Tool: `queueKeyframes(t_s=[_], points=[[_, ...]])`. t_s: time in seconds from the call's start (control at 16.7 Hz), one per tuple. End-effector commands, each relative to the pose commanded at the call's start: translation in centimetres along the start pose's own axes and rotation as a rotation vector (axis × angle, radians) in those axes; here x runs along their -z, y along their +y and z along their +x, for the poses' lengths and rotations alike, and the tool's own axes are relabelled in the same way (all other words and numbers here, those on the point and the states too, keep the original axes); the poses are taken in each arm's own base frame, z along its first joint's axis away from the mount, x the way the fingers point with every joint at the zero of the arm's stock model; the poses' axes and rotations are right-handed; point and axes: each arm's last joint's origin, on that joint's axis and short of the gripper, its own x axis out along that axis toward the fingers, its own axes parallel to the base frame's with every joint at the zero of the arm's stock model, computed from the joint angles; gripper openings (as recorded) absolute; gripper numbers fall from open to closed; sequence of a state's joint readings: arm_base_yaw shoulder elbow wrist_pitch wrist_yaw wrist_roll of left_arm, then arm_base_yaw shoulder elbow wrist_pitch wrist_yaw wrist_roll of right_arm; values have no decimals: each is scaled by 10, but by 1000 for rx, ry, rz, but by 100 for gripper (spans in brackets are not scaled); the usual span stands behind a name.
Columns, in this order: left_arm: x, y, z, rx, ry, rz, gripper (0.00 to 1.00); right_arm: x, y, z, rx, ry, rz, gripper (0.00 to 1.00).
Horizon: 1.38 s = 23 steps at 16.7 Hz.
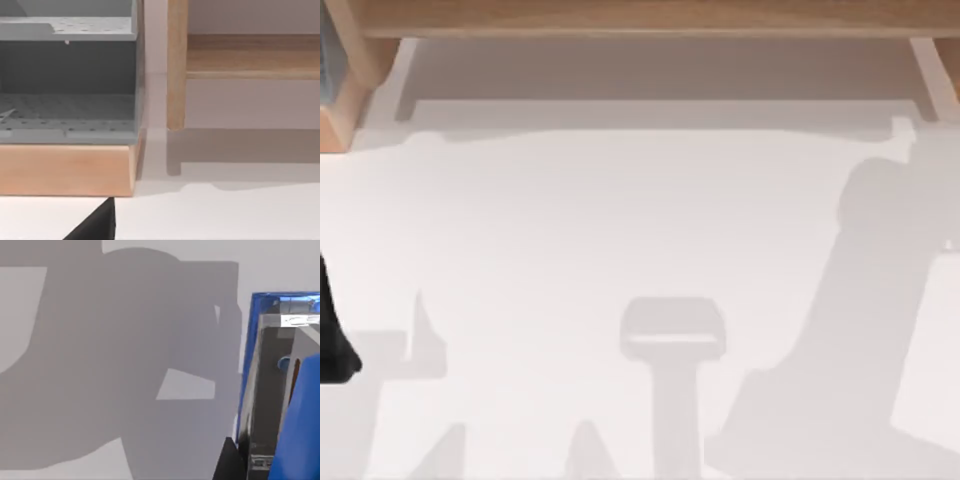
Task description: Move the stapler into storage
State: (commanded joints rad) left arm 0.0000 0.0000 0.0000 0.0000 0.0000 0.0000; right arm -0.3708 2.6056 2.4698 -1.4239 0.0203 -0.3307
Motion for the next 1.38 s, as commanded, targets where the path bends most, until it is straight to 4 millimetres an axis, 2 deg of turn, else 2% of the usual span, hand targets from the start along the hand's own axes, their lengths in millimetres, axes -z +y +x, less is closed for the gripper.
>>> queueKeyframes(t_s=[0.3, 0.42, 0.54, 0.72, 0.84, 0.9, 0.96, 1.08, 1.38], points=[[0, 0, 0, 0, 0, 0, 100, -1, 2, 3, -2, 8, -6, 0], [0, 0, 0, 0, 0, 0, 100, -1, 2, -6, 6, -19, 1, 0], [0, 0, 0, 0, 0, 0, 100, 1, 1, -38, 35, -98, 30, 0], [0, 0, 0, 0, 0, 0, 100, 16, 1, -96, 85, -208, 100, 0], [0, 0, 0, 0, 0, 0, 100, 24, -2, -120, 112, -258, 143, 0], [0, 0, 0, 0, 0, 0, 100, 26, -3, -125, 120, -273, 156, 0], [0, 0, 0, 0, 0, 0, 100, 26, -4, -124, 123, -275, 160, 0], [0, 0, 0, 0, 0, 0, 100, 21, -4, -108, 113, -243, 141, 0], [0, 0, 0, 0, 0, 0, 100, 0, 2, -19, 28, -68, 19, 0]])
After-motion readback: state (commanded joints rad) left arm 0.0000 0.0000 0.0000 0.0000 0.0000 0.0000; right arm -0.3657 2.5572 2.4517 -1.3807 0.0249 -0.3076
